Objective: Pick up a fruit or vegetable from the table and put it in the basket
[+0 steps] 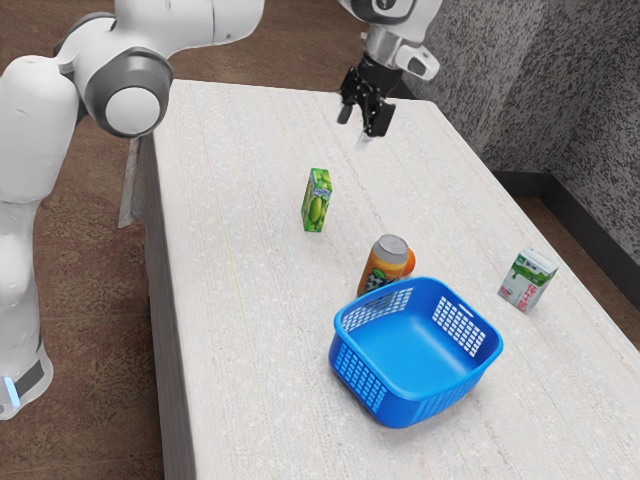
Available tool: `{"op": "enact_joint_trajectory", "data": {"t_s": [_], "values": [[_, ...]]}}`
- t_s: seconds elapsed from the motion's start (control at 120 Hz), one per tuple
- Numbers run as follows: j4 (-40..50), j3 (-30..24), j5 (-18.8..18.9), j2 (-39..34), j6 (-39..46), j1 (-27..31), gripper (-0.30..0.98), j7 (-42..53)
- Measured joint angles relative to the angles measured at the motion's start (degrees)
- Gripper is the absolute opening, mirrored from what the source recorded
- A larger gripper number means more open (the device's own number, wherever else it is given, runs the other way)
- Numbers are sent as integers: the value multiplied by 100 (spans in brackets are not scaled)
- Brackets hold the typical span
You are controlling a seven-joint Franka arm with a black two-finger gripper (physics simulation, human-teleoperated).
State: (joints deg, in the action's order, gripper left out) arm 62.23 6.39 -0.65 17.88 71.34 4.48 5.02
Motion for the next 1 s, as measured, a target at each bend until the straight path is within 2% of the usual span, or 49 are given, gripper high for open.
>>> {"op": "enact_joint_trajectory", "data": {"t_s": [0.292,0.4,0.508,0.833,1.0], "values": [[-29,-65,-85,77,775,23,69,211],[-928,-363,-109,952,1077,-15,69,262],[-1427,-473,-125,1405,1259,-19,69,301],[-1532,-603,-114,1595,1449,-30,69,382],[-2107,-807,-60,2060,1249,-20,69,409]]}}
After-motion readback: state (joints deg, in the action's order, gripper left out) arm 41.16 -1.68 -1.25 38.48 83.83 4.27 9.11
